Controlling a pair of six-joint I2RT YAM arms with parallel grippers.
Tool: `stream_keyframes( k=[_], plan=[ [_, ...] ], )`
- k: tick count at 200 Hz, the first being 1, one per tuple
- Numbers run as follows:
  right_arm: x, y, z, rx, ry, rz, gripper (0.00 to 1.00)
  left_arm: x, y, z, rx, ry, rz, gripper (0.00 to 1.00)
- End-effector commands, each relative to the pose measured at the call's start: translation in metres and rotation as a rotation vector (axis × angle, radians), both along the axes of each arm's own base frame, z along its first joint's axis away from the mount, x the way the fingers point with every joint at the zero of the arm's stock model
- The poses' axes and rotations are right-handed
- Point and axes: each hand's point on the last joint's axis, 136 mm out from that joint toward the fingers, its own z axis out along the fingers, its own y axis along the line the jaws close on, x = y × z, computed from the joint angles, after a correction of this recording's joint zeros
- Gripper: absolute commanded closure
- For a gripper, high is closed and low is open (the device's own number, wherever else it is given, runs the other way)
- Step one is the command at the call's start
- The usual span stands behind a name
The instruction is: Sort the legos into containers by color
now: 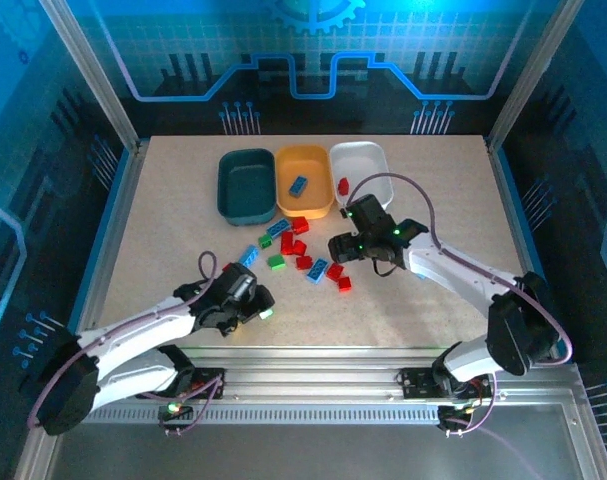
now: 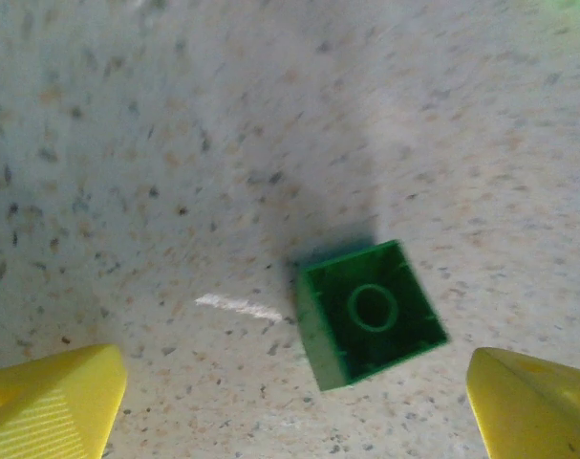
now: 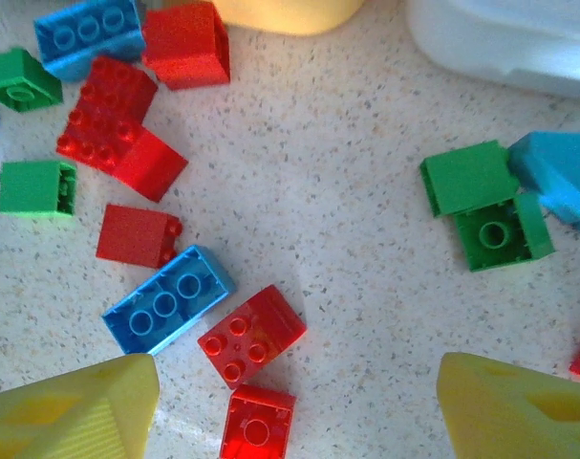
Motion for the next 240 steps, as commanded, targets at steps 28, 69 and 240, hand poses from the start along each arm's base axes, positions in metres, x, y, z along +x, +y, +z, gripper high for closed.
stream_keyframes(
  k=[28, 69, 240],
  plan=[
    [0.006, 0.002, 0.003, 0.051, -0.027, -0.012, 0.22, 0.017, -0.005, 0.007, 0.155, 0.016, 0.083, 0.01],
    [0.002, 0.003, 0.001, 0.079, -0.032, -0.010, 0.22, 0.015, -0.011, -0.011, 0.186, 0.067, 0.089, 0.10],
    [-0.006, 0.002, 0.003, 0.136, -0.051, -0.017, 0.24, 0.067, -0.038, 0.024, 0.279, -0.080, -0.063, 0.83]
  ],
)
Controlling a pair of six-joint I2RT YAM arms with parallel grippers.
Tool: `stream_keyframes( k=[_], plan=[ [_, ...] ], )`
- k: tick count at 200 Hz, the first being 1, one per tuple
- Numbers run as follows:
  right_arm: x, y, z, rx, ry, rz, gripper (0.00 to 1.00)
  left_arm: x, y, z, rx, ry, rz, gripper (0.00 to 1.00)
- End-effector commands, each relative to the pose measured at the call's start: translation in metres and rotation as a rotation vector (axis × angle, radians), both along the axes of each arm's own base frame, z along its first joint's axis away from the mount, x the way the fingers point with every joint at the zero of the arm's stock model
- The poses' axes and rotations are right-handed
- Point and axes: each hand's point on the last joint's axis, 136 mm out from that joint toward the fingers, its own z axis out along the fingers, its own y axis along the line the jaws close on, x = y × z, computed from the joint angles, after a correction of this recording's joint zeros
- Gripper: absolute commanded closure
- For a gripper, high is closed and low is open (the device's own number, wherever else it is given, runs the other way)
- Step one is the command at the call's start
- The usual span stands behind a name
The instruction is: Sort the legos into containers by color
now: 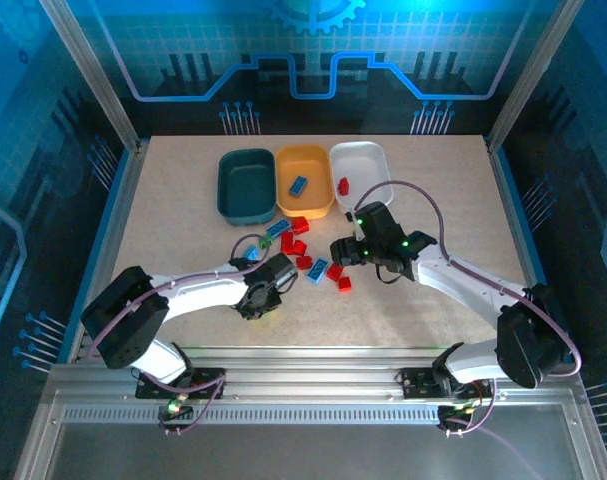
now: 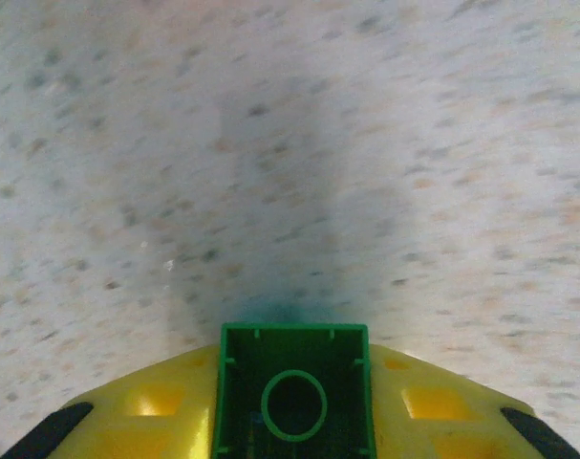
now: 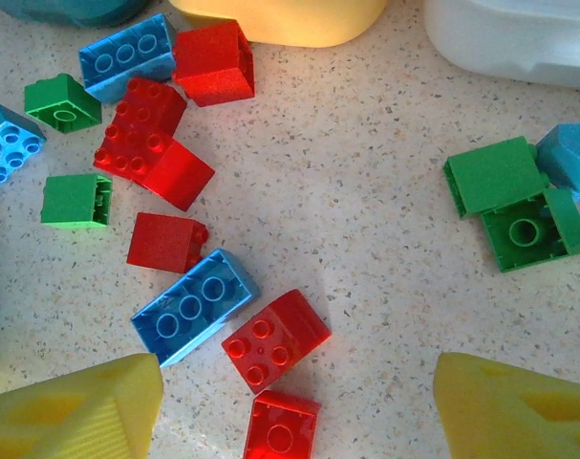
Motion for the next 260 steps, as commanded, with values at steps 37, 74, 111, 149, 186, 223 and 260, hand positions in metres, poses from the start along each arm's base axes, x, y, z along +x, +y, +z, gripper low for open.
stream_keyframes(
  k=[37, 74, 111, 149, 186, 223, 260],
  plan=[
    [0.001, 0.002, 0.003, 0.030, -0.012, -0.002, 0.25, 0.090, -0.013, 0.094, -0.118, -0.236, -0.100, 0.84],
    [0.003, 0.002, -0.001, 0.024, -0.005, -0.005, 0.25, 0.169, 0.029, 0.139, -0.097, -0.309, -0.057, 0.83],
    [0.006, -0.009, -0.002, -0.018, -0.031, -0.046, 0.25, 0.237, 0.059, 0.129, -0.055, -0.281, -0.013, 0.86],
    [0.008, -0.035, -0.009, -0.077, -0.066, -0.135, 0.25, 0.286, 0.060, 0.107, -0.106, -0.247, -0.025, 0.84],
    [0.008, -0.048, -0.008, -0.082, -0.095, -0.181, 0.19, 0.313, 0.061, 0.113, -0.110, -0.265, -0.044, 0.58],
    [0.007, -0.034, -0.013, -0.110, -0.078, -0.124, 0.17, 0.312, 0.062, 0.144, -0.115, -0.322, -0.051, 0.11],
    [-0.001, -0.006, -0.023, -0.133, -0.020, -0.019, 0.15, 0.258, 0.056, 0.173, -0.210, -0.438, -0.034, 0.01]
  ],
)
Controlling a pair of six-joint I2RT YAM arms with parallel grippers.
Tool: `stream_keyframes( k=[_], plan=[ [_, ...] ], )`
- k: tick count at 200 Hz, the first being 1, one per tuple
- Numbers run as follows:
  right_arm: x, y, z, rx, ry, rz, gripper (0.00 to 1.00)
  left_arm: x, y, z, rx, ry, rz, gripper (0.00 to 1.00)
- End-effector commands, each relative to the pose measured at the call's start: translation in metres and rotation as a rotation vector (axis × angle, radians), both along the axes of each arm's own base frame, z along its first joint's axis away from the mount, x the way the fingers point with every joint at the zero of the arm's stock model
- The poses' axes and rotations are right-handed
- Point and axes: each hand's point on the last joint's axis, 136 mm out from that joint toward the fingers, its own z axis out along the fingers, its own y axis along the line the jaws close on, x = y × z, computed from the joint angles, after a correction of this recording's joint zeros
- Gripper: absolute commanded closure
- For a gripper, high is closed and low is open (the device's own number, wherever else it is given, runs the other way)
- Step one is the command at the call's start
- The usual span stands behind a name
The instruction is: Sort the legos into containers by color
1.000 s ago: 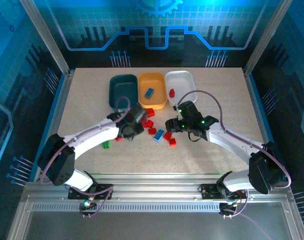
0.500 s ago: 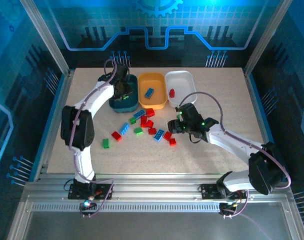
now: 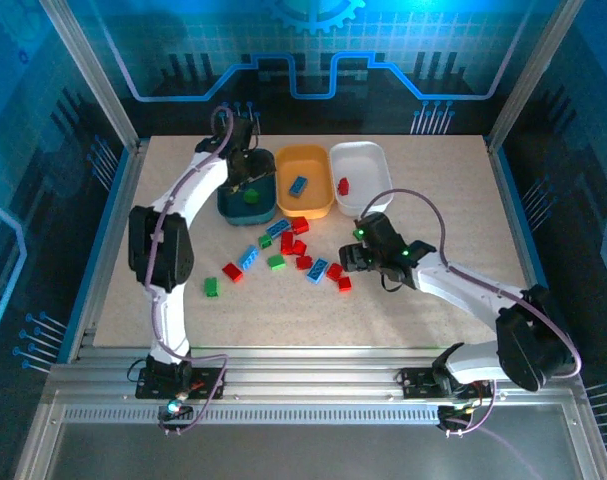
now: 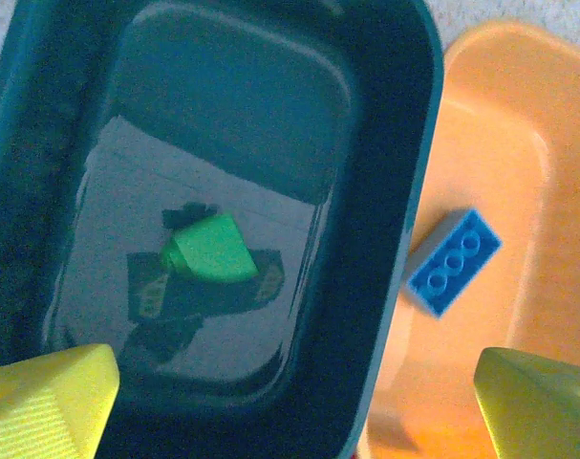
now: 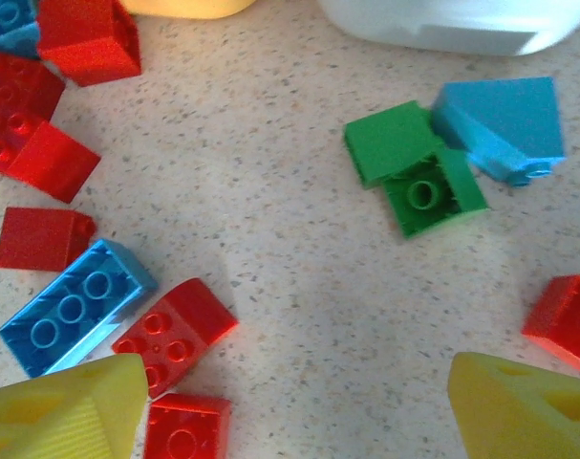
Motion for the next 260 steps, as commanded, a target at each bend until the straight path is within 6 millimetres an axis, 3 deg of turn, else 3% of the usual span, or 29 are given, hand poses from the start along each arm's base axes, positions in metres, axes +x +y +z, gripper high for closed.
stream_keyframes(
  k=[1, 11, 62, 86, 110, 146, 187, 230, 260],
  plan=[
    [0.000, 0.022, 0.004, -0.001, 0.021, 0.072, 0.14, -0.041, -0.006, 0.046, -0.097, -0.120, -0.006, 0.01],
    [-0.001, 0.028, 0.002, -0.004, 0.047, 0.079, 0.14, -0.065, -0.011, 0.049, -0.143, -0.151, -0.008, 0.01],
    [-0.021, 0.032, -0.017, 0.026, 0.168, 0.035, 0.13, -0.192, -0.035, 0.009, -0.328, -0.146, -0.045, 0.01],
    [-0.032, 0.036, -0.036, 0.042, 0.249, 0.038, 0.18, -0.234, -0.035, -0.006, -0.369, -0.167, -0.023, 0.01],
    [-0.044, 0.049, -0.061, 0.054, 0.340, 0.083, 0.28, -0.262, -0.026, -0.030, -0.407, -0.150, 0.016, 0.01],
    [-0.055, 0.046, -0.083, 0.004, 0.386, 0.082, 0.33, -0.279, -0.017, -0.028, -0.415, -0.181, 0.013, 0.01],
    [-0.054, 0.039, -0.092, -0.062, 0.398, 0.058, 0.60, -0.282, -0.020, -0.021, -0.430, -0.197, -0.019, 0.01],
    [-0.058, 0.028, -0.051, -0.130, 0.251, 0.046, 0.68, -0.281, -0.020, -0.023, -0.397, -0.187, -0.050, 0.01],
    [-0.032, 0.021, -0.001, -0.119, 0.085, 0.011, 0.69, -0.277, -0.013, -0.034, -0.368, -0.182, -0.002, 0.01]
  ],
)
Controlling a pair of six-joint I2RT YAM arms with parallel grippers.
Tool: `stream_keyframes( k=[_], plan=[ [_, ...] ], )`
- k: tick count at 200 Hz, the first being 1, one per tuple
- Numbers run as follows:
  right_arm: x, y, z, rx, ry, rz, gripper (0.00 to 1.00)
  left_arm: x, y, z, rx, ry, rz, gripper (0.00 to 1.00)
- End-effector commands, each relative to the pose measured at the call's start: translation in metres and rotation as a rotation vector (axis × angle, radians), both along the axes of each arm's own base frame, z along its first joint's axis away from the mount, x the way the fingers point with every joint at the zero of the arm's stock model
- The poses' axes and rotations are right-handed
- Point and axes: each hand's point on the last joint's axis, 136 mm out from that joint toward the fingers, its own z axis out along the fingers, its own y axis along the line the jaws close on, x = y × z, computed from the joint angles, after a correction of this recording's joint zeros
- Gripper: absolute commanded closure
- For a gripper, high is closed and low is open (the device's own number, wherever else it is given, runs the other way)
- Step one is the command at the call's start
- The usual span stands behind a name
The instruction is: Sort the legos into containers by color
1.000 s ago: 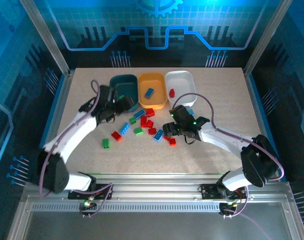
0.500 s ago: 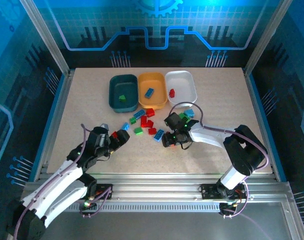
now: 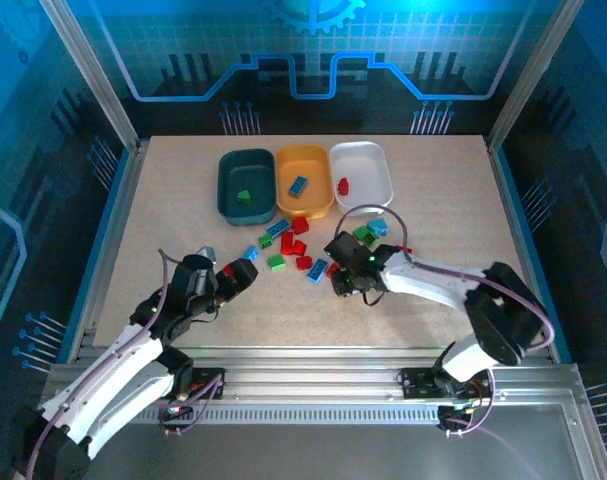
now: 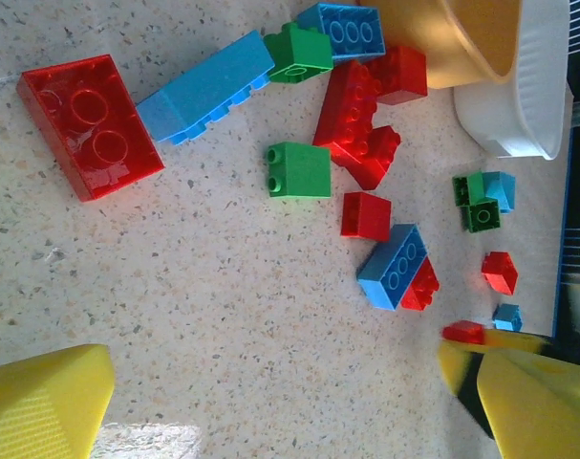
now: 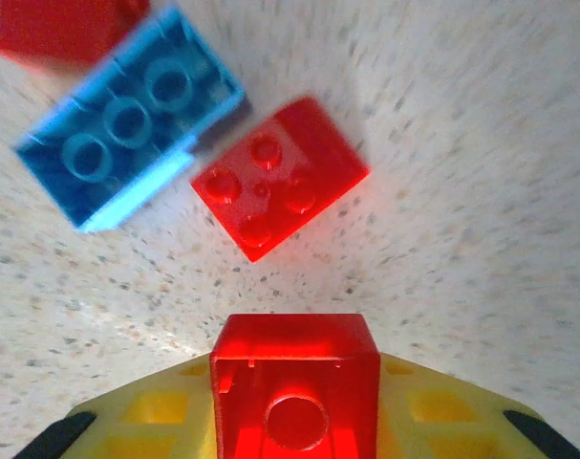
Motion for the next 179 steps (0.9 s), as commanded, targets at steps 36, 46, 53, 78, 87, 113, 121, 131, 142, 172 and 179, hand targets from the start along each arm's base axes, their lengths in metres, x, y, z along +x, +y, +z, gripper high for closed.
stream_keyframes(
  k=[36, 46, 53, 78, 87, 113, 121, 131, 142, 172, 179],
  plan=[
    [0.098, -0.016, 0.089, 0.017, -0.259, -0.124, 0.67, 0.003, 0.011, -0.004, 0.057, 0.035, 0.056, 0.01],
    [0.123, -0.022, 0.093, 0.026, -0.266, -0.156, 0.68, 0.001, 0.017, -0.003, 0.084, 0.054, 0.074, 0.01],
    [0.142, -0.026, 0.095, 0.030, -0.271, -0.176, 0.68, 0.000, 0.021, -0.003, 0.103, 0.065, 0.088, 0.01],
    [0.203, -0.048, 0.078, 0.004, -0.222, -0.264, 0.68, -0.005, 0.032, -0.007, 0.146, 0.098, 0.124, 0.01],
    [0.221, -0.052, 0.069, 0.020, -0.192, -0.287, 0.68, -0.007, 0.035, -0.008, 0.151, 0.109, 0.135, 0.01],
    [0.256, -0.059, 0.048, 0.045, -0.115, -0.320, 0.66, -0.010, 0.038, -0.009, 0.162, 0.128, 0.137, 0.01],
    [0.262, -0.057, 0.045, 0.054, -0.103, -0.316, 0.63, -0.011, 0.040, -0.008, 0.174, 0.131, 0.142, 0.01],
    [0.265, -0.057, 0.046, 0.044, -0.099, -0.315, 0.56, -0.012, 0.045, -0.007, 0.199, 0.133, 0.151, 0.01],
    [0.267, -0.058, 0.054, 0.042, -0.118, -0.315, 0.39, -0.012, 0.055, -0.004, 0.249, 0.133, 0.171, 0.01],
    [0.252, -0.052, 0.096, 0.107, -0.203, -0.298, 0.28, -0.007, 0.086, 0.002, 0.394, 0.100, 0.272, 0.01],
    [0.244, -0.049, 0.105, 0.114, -0.221, -0.291, 0.28, -0.004, 0.087, 0.001, 0.410, 0.099, 0.275, 0.01]
  ],
)
